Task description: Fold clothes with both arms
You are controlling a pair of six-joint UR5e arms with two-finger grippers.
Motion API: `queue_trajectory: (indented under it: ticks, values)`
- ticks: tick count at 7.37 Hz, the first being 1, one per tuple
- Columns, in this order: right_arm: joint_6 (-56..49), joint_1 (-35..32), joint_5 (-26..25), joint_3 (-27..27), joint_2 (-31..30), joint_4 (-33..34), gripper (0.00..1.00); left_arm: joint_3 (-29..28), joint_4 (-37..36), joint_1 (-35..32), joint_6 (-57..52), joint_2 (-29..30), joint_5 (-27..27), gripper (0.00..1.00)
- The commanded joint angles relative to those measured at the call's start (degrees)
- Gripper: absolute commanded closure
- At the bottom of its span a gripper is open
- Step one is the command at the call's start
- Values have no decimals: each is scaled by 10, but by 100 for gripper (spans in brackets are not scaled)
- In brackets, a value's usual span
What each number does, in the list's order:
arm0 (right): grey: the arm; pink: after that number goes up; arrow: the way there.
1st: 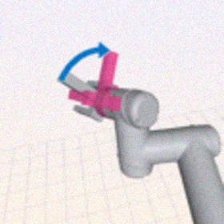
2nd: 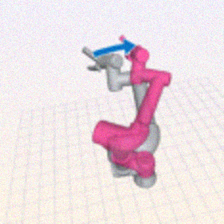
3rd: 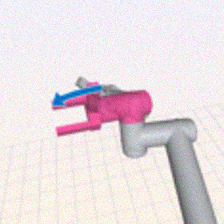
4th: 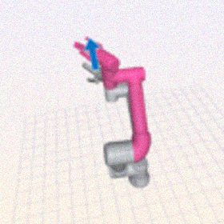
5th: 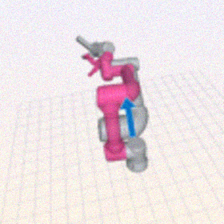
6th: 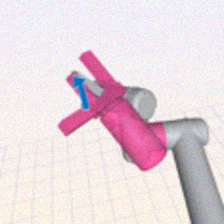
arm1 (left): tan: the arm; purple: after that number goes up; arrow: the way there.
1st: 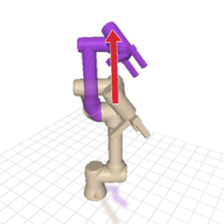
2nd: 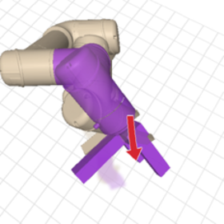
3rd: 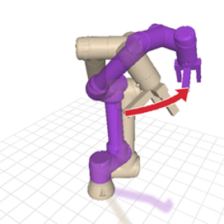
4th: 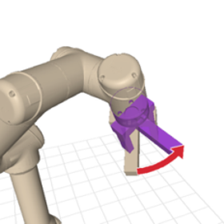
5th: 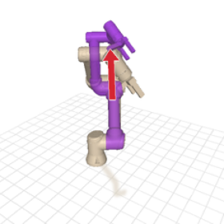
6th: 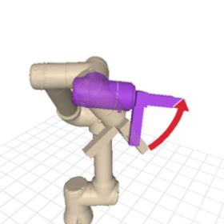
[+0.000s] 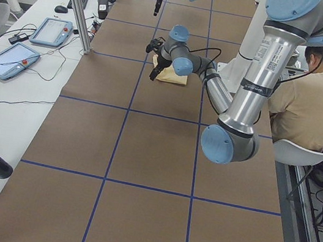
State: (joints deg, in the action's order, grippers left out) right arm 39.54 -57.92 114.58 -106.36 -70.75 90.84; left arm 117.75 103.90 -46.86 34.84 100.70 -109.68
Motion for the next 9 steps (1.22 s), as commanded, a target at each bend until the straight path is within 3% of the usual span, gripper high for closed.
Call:
queue_trajectory:
  ticks: [1,4,5,6,7,9]
  values:
    - [-174,-116,89,-55,-129,-1,0,16,-1,-127,-187,-82,-55,0]
    - [-391,-284,143,-55,-290,0,0,3,-14,-335,-395,-159,-123,0]
    - [-434,-316,150,-45,-340,0,0,2,-13,-363,-402,-188,-120,0]
    - [-455,-340,157,-40,-385,0,0,-35,-13,-367,-399,-218,-130,0]
    - [-451,-355,159,-44,-400,0,0,-84,-11,-367,-403,-214,-135,0]
    - [-448,-355,158,-29,-396,-7,0,-88,-11,-380,-399,-223,-139,0]
